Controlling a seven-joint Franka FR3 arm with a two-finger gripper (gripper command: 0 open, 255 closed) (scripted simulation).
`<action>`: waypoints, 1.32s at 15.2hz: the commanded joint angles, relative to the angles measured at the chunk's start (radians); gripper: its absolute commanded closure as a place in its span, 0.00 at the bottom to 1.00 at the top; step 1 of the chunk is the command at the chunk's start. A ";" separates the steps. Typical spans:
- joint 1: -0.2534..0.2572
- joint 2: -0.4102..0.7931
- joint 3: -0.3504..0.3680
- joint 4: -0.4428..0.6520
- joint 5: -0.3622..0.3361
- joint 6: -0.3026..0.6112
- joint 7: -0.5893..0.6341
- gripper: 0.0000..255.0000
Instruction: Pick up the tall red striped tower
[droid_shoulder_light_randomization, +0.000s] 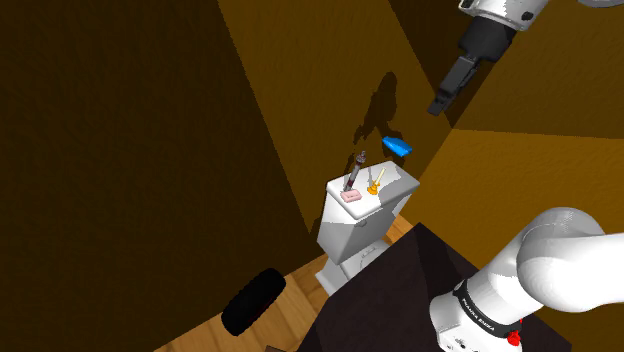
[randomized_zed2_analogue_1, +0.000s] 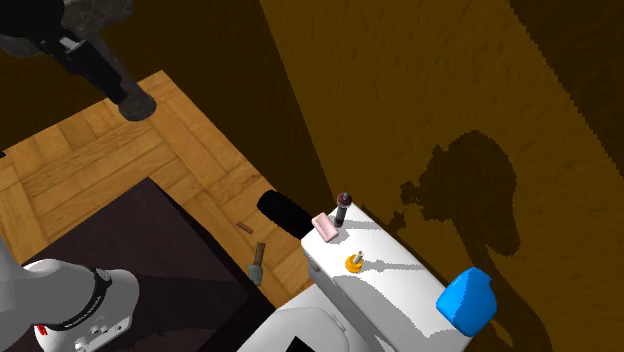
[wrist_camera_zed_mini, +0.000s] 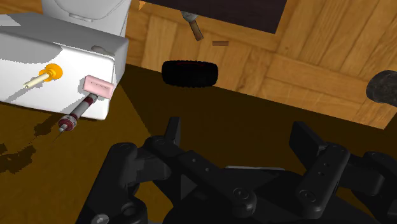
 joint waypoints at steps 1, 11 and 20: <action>0.000 0.000 0.000 0.000 0.000 0.000 0.000 0.00; -0.049 0.301 -0.090 0.028 -0.036 0.192 -0.078 0.00; -0.086 0.616 -0.165 0.145 -0.029 0.315 -0.148 0.00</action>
